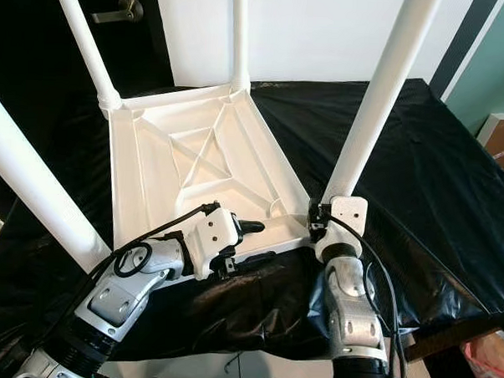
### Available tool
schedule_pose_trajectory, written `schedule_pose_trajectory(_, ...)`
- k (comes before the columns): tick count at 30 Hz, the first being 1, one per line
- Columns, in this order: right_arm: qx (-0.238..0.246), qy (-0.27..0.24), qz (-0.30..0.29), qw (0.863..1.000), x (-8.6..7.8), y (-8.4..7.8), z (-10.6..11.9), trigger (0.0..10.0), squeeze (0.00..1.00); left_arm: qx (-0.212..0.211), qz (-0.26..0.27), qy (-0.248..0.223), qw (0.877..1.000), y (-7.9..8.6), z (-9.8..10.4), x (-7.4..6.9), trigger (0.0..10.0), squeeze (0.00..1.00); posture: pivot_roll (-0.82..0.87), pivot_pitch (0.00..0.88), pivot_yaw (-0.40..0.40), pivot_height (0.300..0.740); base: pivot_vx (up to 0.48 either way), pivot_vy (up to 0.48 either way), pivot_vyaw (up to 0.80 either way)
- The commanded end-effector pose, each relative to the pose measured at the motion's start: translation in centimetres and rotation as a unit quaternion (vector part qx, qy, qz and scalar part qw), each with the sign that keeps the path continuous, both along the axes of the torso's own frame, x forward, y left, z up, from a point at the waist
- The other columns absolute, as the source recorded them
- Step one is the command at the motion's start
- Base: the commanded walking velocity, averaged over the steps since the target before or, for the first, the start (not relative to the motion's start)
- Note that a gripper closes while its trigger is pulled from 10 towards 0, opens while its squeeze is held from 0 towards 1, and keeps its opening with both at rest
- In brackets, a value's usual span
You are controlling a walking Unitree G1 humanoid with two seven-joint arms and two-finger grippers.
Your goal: Building children table
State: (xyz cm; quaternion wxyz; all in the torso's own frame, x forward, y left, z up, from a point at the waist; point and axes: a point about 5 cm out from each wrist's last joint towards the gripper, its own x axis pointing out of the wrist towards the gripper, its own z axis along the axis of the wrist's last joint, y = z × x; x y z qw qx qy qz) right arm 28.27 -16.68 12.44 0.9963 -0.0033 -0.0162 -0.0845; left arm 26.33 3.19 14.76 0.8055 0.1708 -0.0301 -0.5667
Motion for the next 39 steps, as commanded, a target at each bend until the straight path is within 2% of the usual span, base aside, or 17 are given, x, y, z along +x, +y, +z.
schedule_pose_trajectory(1, 0.006, 0.052, -0.017, 0.999, -0.6, 0.6, -1.9, 10.0, 0.0, 0.003, 0.005, 0.0, 1.0, 0.0, 0.0, 0.0, 10.0, 0.0, -0.13, 0.066, 0.027, 0.74, 0.0, 0.0, 0.0)
schedule_pose_trajectory(6, 0.008, 0.057, -0.026, 0.998, -0.8, 1.2, -1.7, 10.0, 0.0, 0.003, 0.004, 0.0, 1.0, -0.1, 0.0, 0.0, 10.0, 0.0, -0.13, 0.066, 0.027, 0.74, 0.0, 0.0, 0.0)
schedule_pose_trajectory(7, 0.014, 0.042, 0.006, 0.999, -0.6, 2.1, -1.3, 10.0, 0.0, 0.006, 0.005, -0.003, 1.0, 0.1, 0.0, 0.2, 10.0, 0.0, -0.12, 0.063, 0.031, 0.74, 0.0, 0.0, 0.0)
schedule_pose_trajectory(11, 0.012, 0.027, 0.02, 0.999, -0.5, 2.5, -0.8, 10.0, 0.0, 0.007, 0.005, -0.005, 1.0, 0.2, 0.1, 0.2, 10.0, 0.0, -0.12, 0.059, 0.033, 0.74, 0.0, 0.0, 0.0)
schedule_pose_trajectory(12, 0.013, 0.023, 0.02, 0.999, -0.5, 2.4, -0.7, 10.0, 0.72, 0.006, 0.005, -0.004, 1.0, 0.2, 0.1, 0.2, 10.0, 0.0, -0.12, 0.059, 0.033, 0.74, 0.0, 0.0, 0.0)
schedule_pose_trajectory(13, 0.013, 0.023, 0.02, 0.999, -0.5, 2.4, -0.7, 10.0, 0.72, 0.006, 0.005, -0.004, 1.0, 0.2, 0.1, 0.2, 10.0, 0.0, -0.12, 0.059, 0.033, 0.74, 0.0, 0.0, 0.0)
schedule_pose_trajectory(14, 0.013, 0.02, 0.024, 0.999, -0.5, 2.4, -0.6, 10.0, 1.0, 0.006, 0.005, -0.004, 1.0, 0.1, 0.1, 0.1, 10.0, 0.0, -0.12, 0.058, 0.033, 0.74, 0.0, 0.0, 0.0)
schedule_pose_trajectory(16, 0.008, 0.013, 0.03, 0.999, -0.4, 2.3, -0.4, 10.0, 1.0, 0.006, 0.005, -0.004, 1.0, 0.2, 0.1, 0.1, 10.0, 0.0, -0.12, 0.058, 0.033, 0.74, 0.0, 0.0, 0.0)
schedule_pose_trajectory(22, -0.008, -0.015, 0.06, 0.998, -0.2, 0.2, 0.6, 10.0, 1.0, 0.006, 0.007, -0.004, 1.0, 0.2, 0.1, 0.2, 10.0, 0.0, -0.12, 0.061, 0.029, 0.74, 0.0, 0.0, 0.0)
schedule_pose_trajectory(29, -0.017, -0.022, 0.094, 0.995, -0.3, -0.8, 0.9, 10.0, 1.0, 0.006, 0.007, -0.004, 1.0, 0.1, 0.0, 0.1, 10.0, 0.0, -0.12, 0.062, 0.029, 0.74, 0.0, 0.0, 0.0)
schedule_pose_trajectory(30, -0.02, -0.022, 0.133, 0.991, -0.4, -1.5, 0.9, 10.0, 0.37, 0.005, 0.006, -0.003, 1.0, 0.1, 0.0, 0.1, 10.0, 0.0, -0.13, 0.063, 0.031, 0.74, 0.0, 0.0, 0.0)
schedule_pose_trajectory(31, -0.037, -0.024, 0.172, 0.984, -0.5, -2.2, 1.0, 10.0, 0.0, 0.005, 0.005, -0.003, 1.0, 0.1, 0.0, 0.1, 10.0, 0.0, -0.13, 0.062, 0.032, 0.74, 0.0, 0.0, 0.0)
schedule_pose_trajectory(33, -0.037, -0.024, 0.172, 0.984, -0.5, -2.2, 1.0, 10.0, 0.0, 0.005, 0.005, -0.003, 1.0, 0.1, 0.0, 0.1, 10.0, 0.0, -0.13, 0.062, 0.032, 0.74, 0.0, 0.0, 0.0)
schedule_pose_trajectory(35, -0.056, -0.013, 0.256, 0.965, -0.5, -3.2, 1.2, 10.0, 0.0, 0.006, 0.003, -0.002, 1.0, 0.1, -0.1, 0.1, 10.0, 0.0, -0.14, 0.054, 0.032, 0.74, 0.0, 0.0, 0.0)
schedule_pose_trajectory(39, -0.074, 0.0, 0.313, 0.947, 0.0, -4.3, 1.7, 10.0, 0.0, 0.007, 0.002, -0.005, 1.0, 0.1, 0.0, 0.3, 10.0, 0.0, -0.14, 0.043, 0.032, 0.74, 0.0, 0.0, 0.0)
